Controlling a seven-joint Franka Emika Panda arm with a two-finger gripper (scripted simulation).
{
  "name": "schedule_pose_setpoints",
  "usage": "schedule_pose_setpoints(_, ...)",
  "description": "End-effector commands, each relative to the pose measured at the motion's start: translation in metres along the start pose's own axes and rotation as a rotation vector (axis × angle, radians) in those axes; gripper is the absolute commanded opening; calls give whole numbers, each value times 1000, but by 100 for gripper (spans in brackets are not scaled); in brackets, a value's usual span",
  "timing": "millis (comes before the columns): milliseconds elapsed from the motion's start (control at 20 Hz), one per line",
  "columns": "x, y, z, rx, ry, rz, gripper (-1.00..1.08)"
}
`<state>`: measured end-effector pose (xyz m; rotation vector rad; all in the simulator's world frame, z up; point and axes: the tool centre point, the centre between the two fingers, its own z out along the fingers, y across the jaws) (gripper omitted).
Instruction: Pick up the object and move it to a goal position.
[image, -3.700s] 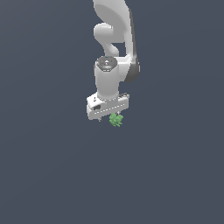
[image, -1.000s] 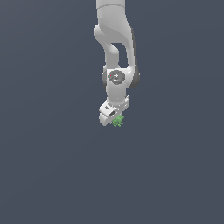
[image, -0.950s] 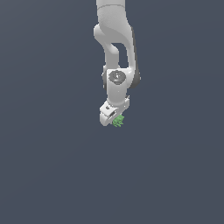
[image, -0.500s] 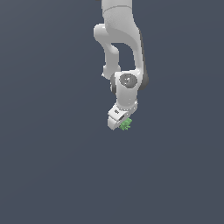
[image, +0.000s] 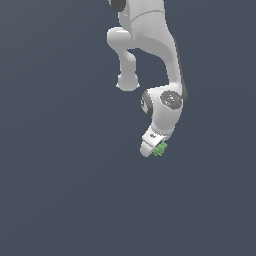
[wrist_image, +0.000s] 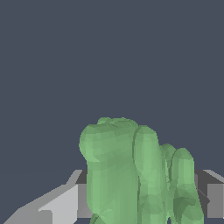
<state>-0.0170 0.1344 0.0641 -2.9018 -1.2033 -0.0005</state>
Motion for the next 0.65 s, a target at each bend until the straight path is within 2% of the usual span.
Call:
schedule_pose_setpoints(0,15,-3,-1,0,0,2,-100)
schedule_pose_setpoints(300,37,-7,-1,0,0,1,-100)
schedule_pose_setpoints(600,44,-8,-2,0,0,1,-100)
